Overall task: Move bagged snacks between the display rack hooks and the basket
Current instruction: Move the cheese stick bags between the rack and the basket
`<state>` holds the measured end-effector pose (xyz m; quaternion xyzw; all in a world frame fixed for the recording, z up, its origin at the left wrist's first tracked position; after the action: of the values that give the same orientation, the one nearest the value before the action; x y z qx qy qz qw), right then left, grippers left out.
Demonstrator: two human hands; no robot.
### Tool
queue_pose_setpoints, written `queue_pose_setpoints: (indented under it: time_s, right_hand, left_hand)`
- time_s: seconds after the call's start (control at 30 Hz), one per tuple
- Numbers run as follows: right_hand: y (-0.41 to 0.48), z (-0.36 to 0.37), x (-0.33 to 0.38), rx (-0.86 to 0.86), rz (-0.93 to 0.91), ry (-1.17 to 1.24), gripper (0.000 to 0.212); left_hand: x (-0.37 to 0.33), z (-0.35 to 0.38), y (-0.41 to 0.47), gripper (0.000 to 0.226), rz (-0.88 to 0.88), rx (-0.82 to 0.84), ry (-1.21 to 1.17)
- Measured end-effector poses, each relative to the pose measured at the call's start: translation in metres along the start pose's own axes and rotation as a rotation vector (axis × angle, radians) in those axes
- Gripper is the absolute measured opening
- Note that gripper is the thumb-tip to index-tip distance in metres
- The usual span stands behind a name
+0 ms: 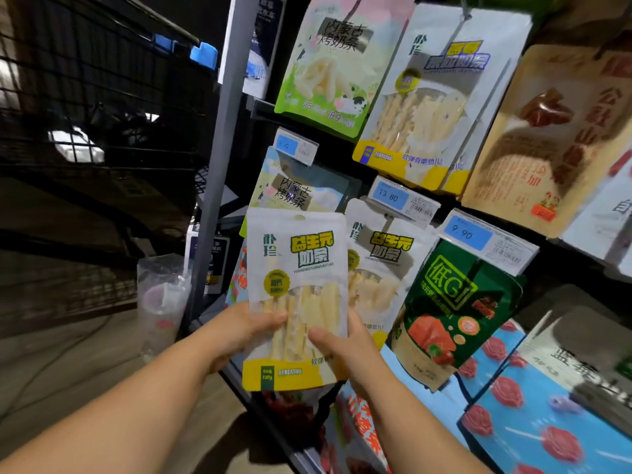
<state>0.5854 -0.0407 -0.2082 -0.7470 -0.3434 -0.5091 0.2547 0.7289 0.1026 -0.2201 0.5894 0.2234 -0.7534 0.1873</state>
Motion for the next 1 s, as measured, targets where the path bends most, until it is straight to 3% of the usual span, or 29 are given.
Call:
queue_pose_setpoints:
  time_s: [0.03, 0.13, 0.2, 0.27, 0.37, 0.5, 0.57, 0.73, 0.8, 0.87, 0.9, 1.0]
  right_hand:
    - [0.000, 0.000, -0.004, 0.016, 0.014, 0.045, 0.068]
    - [-0.006, -0.006, -0.005, -0.057, -0.039, 0.119, 0.037]
    - [-0.011, -0.009, -0.006, -0.131, -0.076, 0.143, 0.029]
    - [-0.015, -0.008, -0.010, -0.215, -0.087, 0.157, 0.030]
    - [-0.019, -0.006, -0.009, -0.371, -0.090, 0.165, 0.049]
    - [-0.017, -0.016, -0.005, -0.451, -0.143, 0.171, 0.025]
    - [-0.016, -0.020, -0.007, -0.454, -0.144, 0.169, 0.027]
    - [-0.008, -0.019, -0.011, -0.549, -0.144, 0.141, 0.060]
    - [-0.007, -0.019, -0.011, -0.554, -0.136, 0.171, 0.071]
    - [-0.003, -0.021, -0.008, -0.556, -0.138, 0.202, 0.060]
    - [-0.002, -0.023, -0.007, -0.564, -0.132, 0.196, 0.051]
    - [0.003, -0.026, -0.007, -0.574, -0.116, 0.189, 0.043]
  left_hand:
    - [0.000, 0.002, -0.001, 0.026, -0.001, 0.014, -0.012]
    - [0.002, 0.006, 0.002, 0.029, 0.034, 0.006, -0.027]
    - [0.002, 0.010, 0.005, 0.037, 0.060, -0.018, -0.017]
    - [0.003, 0.014, 0.008, 0.047, 0.072, -0.024, -0.008]
    - [0.010, 0.019, 0.015, 0.055, 0.072, -0.004, 0.087]
    - [0.022, 0.025, 0.021, 0.025, 0.024, -0.055, 0.077]
    - [0.027, 0.030, 0.026, 0.018, 0.008, -0.058, 0.059]
    - [0.030, 0.039, 0.034, 0.018, 0.017, -0.115, 0.034]
    - [0.028, 0.042, 0.035, 0.031, 0.021, -0.133, 0.006]
    - [0.029, 0.043, 0.040, 0.059, 0.019, -0.152, -0.011]
    - [0.030, 0.044, 0.043, 0.059, 0.019, -0.154, -0.016]
    - [0.034, 0.045, 0.052, 0.031, 0.018, -0.203, -0.056]
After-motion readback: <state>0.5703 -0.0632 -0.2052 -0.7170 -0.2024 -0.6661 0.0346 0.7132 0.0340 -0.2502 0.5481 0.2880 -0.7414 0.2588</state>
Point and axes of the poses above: each hand's wrist, its own y-axis towards the middle knuckle, its own z-axis out of the palm, x = y × z, the point moved 2 cm from there along y, towards the middle knuckle, and after that the axes turned 3 degrees about -y, right-handed, at the moved point
